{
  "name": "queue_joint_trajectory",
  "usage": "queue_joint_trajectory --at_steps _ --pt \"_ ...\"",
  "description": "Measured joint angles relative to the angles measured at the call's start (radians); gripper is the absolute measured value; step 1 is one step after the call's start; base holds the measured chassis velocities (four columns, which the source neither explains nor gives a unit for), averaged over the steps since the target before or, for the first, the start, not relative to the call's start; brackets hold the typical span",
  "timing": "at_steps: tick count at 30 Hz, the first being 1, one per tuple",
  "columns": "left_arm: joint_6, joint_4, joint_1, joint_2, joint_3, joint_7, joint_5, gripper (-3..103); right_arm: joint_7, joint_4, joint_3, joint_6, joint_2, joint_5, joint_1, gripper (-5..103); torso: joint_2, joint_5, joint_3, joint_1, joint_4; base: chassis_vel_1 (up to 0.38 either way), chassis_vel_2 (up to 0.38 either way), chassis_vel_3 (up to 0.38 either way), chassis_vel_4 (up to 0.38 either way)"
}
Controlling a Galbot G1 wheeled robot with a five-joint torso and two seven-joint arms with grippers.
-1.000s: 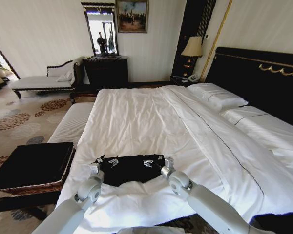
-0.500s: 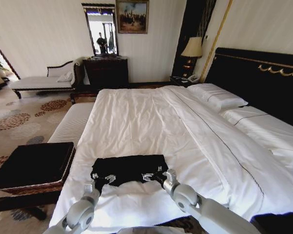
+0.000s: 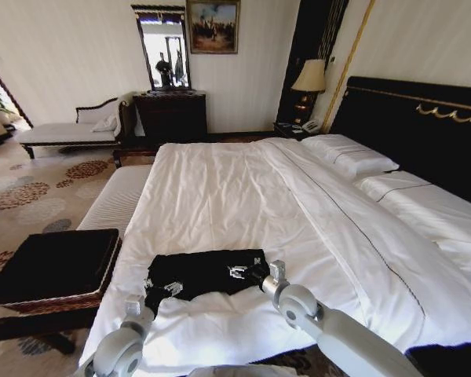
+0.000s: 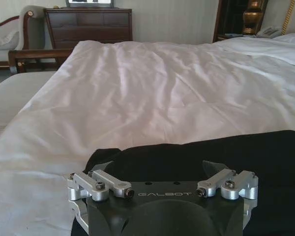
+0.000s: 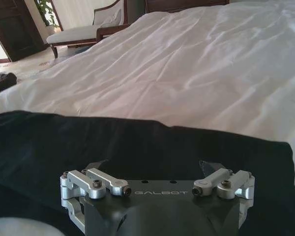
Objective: Fold the clothes on the bed and place them into the basket.
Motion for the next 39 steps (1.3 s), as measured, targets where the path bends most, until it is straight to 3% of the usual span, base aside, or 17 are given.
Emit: queue_joint_trajectory --at_steps 6,11,14,17,18,21,26,29,34,39 --pt "-0.013 0.060 0.011 -0.043 -0.016 0.017 0.037 100 -0.005 0.003 -0.014 0.019 -0.008 -0.075 -0.063 100 0.000 0.0000 0.000 0.000 0.0000 0.000 0.000 0.000 0.000" --pt "-0.079 0.069 0.098 -0.098 -0.081 0.049 0.124 100 0.003 0.055 0.074 0.049 0.004 -0.088 -0.131 100 0.000 -0.0001 0.000 0.000 0.0000 0.000 0.000 0.000 0.000" --pt "-0.136 0.048 0.148 -0.154 -0.133 0.066 0.155 100 0.030 0.077 0.138 0.062 0.032 -0.044 -0.154 100 0.000 0.0002 0.000 0.000 0.0004 0.000 0.000 0.000 0.000" --pt "-0.270 0.026 0.219 -0.258 -0.229 0.120 0.220 100 0.048 0.083 0.265 0.075 0.088 0.040 -0.214 100 0.000 0.0003 0.000 0.000 0.0005 0.000 0.000 0.000 0.000" --pt "-0.270 0.026 0.219 -0.258 -0.229 0.120 0.220 100 0.048 0.083 0.265 0.075 0.088 0.040 -0.214 100 0.000 0.0003 0.000 0.000 0.0005 0.000 0.000 0.000 0.000" --pt "-0.342 0.014 0.273 -0.344 -0.317 0.155 0.227 100 0.016 0.034 0.387 0.088 0.136 0.092 -0.277 100 0.000 0.0000 0.000 0.000 -0.0001 0.000 0.000 0.000 0.000" --pt "-0.394 -0.022 0.345 -0.390 -0.383 0.204 0.196 100 -0.012 -0.006 0.492 0.089 0.197 0.166 -0.310 100 0.000 0.0001 0.000 0.000 0.0002 0.000 0.000 0.000 0.000" --pt "-0.441 -0.039 0.400 -0.409 -0.400 0.232 0.203 100 -0.032 -0.039 0.554 0.069 0.259 0.264 -0.326 100 0.000 0.0002 0.000 0.000 0.0001 0.000 0.000 0.000 0.000" --pt "-0.456 -0.060 0.428 -0.440 -0.376 0.237 0.227 100 -0.067 -0.046 0.561 0.042 0.319 0.332 -0.353 100 0.000 -0.0002 0.000 0.000 0.0002 0.000 0.000 0.000 0.000" --pt "-0.454 -0.089 0.433 -0.452 -0.350 0.236 0.260 100 -0.091 -0.064 0.541 0.038 0.379 0.332 -0.365 100 0.000 -0.0001 0.000 0.000 0.0002 0.000 0.000 0.000 0.000"
